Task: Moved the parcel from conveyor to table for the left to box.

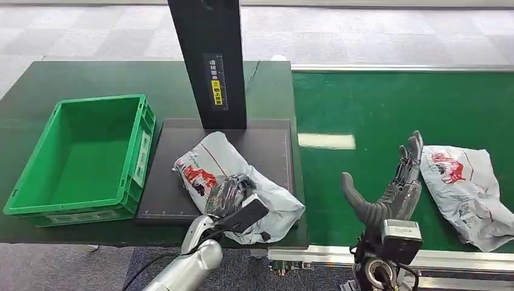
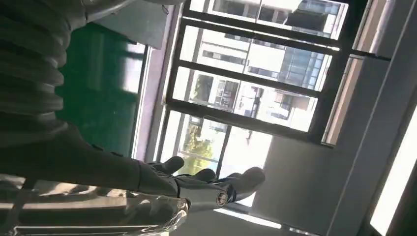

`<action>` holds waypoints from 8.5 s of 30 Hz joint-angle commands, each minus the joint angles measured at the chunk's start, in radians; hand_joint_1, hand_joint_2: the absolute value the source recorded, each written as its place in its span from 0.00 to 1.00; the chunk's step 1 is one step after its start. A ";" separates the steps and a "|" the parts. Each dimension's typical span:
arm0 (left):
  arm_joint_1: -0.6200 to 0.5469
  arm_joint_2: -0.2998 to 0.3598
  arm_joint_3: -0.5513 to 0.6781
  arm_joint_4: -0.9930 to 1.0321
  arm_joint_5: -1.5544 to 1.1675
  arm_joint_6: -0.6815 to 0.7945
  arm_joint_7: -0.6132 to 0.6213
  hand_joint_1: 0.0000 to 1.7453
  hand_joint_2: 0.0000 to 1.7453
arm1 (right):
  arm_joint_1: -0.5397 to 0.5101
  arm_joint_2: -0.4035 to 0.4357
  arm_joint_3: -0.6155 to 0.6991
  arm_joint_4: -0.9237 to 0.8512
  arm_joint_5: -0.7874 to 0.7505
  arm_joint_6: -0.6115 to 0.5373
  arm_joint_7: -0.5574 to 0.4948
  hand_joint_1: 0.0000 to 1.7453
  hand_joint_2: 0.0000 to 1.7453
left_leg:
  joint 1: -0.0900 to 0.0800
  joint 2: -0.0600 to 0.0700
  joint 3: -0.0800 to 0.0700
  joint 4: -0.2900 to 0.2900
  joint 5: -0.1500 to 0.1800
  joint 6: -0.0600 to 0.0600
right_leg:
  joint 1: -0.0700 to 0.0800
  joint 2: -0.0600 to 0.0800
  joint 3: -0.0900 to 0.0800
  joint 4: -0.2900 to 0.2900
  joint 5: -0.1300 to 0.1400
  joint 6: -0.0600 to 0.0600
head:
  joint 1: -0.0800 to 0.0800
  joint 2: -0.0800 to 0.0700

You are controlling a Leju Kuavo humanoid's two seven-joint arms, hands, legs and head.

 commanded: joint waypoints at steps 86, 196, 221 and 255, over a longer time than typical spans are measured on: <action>0.156 0.261 0.086 -0.647 -0.460 0.024 -0.007 0.04 1.00 | -0.037 -0.021 -0.041 0.070 0.038 0.093 0.024 0.00 1.00 | 0.000 0.001 0.002 -0.001 0.000 0.000 | 0.000 0.001 0.002 -0.001 0.000 -0.001 | 0.000 0.000; -0.113 0.691 -0.397 -0.423 -0.256 -0.769 -0.158 0.00 1.00 | 0.075 -0.042 -0.111 -0.068 0.094 0.143 0.114 0.00 1.00 | 0.000 0.001 0.004 -0.003 0.001 0.000 | 0.000 0.000 0.004 -0.001 0.000 0.000 | 0.000 0.000; -0.030 0.616 -0.285 -0.564 -0.337 -0.309 -0.149 1.00 1.00 | 0.098 -0.019 -0.130 -0.076 0.105 0.171 0.082 0.00 1.00 | 0.000 -0.008 0.011 -0.001 0.000 0.000 | 0.000 -0.008 0.013 -0.001 -0.003 0.000 | 0.000 0.000; -0.233 0.637 0.519 0.126 -0.657 0.025 0.514 1.00 1.00 | 0.177 -0.022 -0.083 -0.096 0.096 0.115 0.100 0.00 1.00 | 0.001 0.000 0.008 -0.003 0.000 -0.001 | 0.001 0.000 0.008 -0.001 -0.003 -0.002 | 0.000 0.000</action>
